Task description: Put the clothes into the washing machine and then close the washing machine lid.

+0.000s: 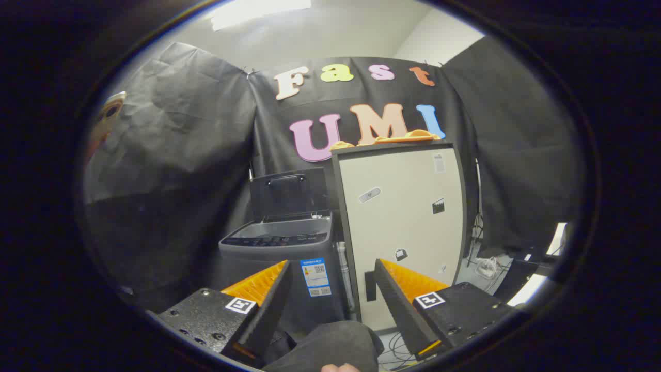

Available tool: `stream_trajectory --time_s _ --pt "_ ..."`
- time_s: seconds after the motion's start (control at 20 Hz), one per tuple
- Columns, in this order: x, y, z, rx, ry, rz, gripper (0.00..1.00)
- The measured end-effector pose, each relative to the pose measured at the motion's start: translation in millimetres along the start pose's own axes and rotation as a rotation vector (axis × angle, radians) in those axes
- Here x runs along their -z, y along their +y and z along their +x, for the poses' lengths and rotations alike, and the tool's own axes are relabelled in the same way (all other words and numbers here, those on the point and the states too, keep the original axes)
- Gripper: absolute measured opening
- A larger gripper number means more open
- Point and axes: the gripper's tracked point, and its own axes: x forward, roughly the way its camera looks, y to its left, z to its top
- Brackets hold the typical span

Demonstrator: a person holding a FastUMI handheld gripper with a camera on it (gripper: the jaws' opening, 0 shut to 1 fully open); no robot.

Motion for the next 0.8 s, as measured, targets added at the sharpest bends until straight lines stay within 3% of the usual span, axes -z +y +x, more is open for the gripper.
stream_trajectory --time_s 0.8 --pt "3.9 17.7 -0.1 -0.047 -0.001 -0.136 0.96"
